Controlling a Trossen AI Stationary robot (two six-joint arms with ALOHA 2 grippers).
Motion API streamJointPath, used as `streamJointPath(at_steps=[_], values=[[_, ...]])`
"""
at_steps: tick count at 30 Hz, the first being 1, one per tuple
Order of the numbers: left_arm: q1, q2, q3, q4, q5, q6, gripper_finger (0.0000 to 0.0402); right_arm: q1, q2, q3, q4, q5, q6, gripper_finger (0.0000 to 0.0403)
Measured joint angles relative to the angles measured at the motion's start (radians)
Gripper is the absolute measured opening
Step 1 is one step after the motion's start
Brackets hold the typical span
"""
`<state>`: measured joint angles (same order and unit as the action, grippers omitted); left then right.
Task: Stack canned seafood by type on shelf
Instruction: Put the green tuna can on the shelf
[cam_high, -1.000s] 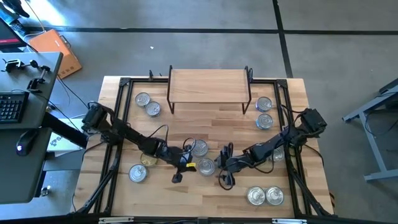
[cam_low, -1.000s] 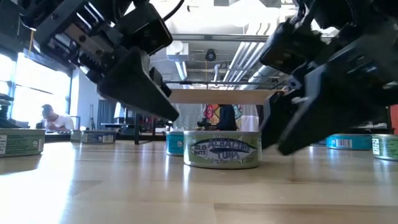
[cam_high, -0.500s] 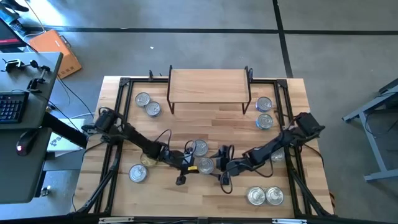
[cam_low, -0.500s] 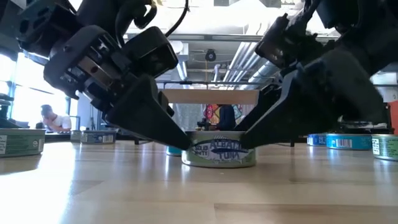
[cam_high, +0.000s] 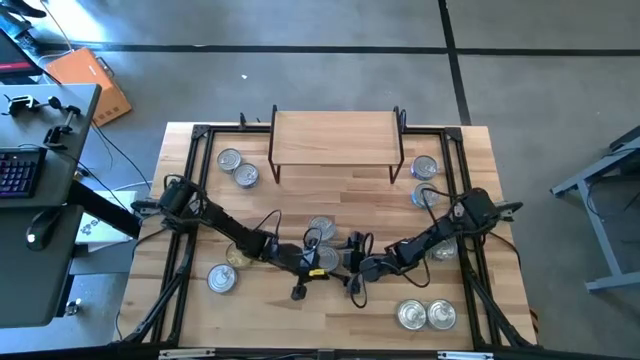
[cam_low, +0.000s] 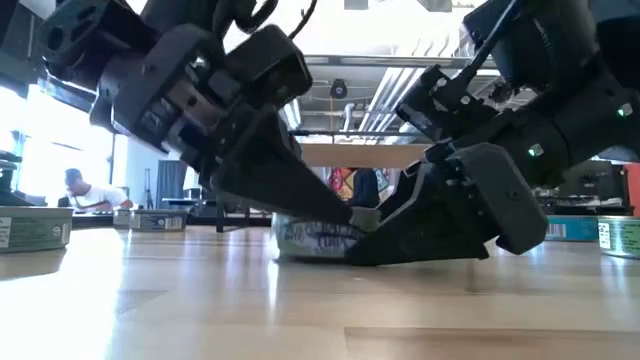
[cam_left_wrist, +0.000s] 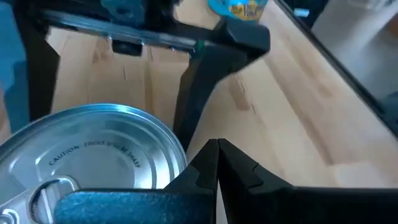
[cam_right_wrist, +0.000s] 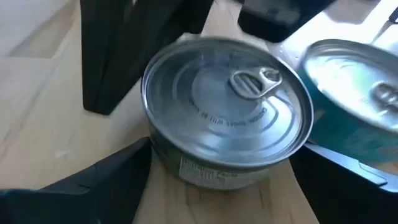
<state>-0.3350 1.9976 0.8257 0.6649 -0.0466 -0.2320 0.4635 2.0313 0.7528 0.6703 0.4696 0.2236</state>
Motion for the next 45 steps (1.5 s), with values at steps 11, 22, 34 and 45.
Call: streamJointPath(at_steps=[11,22,34,45], values=[[-0.076,-0.229,-0.004,-0.418,-0.042,-0.123,0.0,0.026,-0.006,0.0,-0.018,-0.019,0.069,0.0331],[-0.051,-0.255,-0.041,-0.575,-0.194,-0.176,0.0,0.015,-0.01,0.0,-0.014,-0.033,0.091,0.0322],[-0.004,-0.146,-0.047,-0.356,-0.166,-0.088,0.0,-0.048,-0.014,-0.006,-0.002,-0.132,0.062,0.035],[-0.004,-0.137,-0.046,-0.33,-0.205,-0.067,0.0,-0.047,-0.009,-0.008,0.053,-0.11,-0.002,0.036]])
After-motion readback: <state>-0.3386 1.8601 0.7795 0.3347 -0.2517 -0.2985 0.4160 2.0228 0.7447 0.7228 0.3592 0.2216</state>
